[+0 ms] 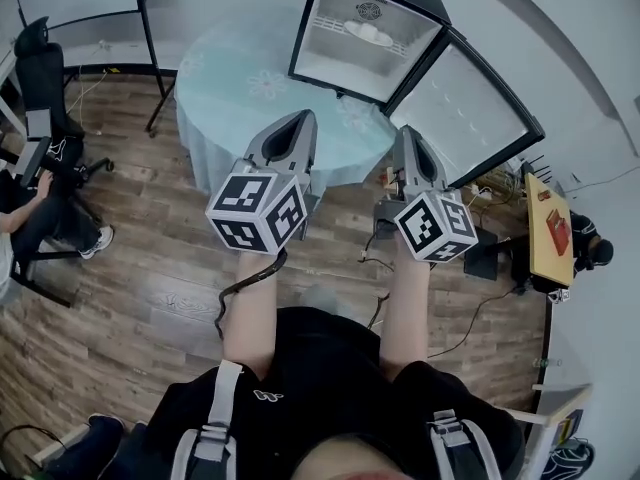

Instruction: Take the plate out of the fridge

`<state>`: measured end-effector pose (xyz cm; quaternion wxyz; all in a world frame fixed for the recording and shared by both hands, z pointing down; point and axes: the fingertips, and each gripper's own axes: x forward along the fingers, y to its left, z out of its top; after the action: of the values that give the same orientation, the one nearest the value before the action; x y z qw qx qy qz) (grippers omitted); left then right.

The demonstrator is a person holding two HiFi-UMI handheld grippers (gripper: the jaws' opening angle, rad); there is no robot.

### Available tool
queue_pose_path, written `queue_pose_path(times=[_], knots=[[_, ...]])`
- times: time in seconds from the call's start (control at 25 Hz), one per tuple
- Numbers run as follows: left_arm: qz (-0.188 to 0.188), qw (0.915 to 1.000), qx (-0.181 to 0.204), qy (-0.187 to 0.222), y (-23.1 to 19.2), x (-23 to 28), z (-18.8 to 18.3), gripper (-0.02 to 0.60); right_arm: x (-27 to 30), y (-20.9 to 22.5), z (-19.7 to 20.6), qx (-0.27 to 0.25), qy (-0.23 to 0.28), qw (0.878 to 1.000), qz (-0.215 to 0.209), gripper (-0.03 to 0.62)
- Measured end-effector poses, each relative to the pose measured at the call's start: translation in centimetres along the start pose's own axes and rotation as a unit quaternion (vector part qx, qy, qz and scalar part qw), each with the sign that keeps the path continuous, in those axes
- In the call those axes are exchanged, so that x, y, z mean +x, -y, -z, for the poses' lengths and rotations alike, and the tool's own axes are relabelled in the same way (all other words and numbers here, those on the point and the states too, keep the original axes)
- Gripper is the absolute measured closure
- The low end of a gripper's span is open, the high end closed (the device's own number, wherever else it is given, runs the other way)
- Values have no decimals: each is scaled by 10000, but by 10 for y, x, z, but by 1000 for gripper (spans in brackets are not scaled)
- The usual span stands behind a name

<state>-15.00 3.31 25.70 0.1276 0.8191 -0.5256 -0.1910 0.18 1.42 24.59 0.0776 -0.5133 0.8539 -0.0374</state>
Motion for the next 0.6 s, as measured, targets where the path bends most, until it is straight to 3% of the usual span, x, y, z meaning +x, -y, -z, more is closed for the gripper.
queue_pose_path(times=[0.4,0.6], knots=[[251,9997,-46,5,10,38,13,581,25,26,8,35,-63,9999,84,595],[249,9992,-1,-321,3,65,33,581,56,38,24,209,-192,9996,-23,594]])
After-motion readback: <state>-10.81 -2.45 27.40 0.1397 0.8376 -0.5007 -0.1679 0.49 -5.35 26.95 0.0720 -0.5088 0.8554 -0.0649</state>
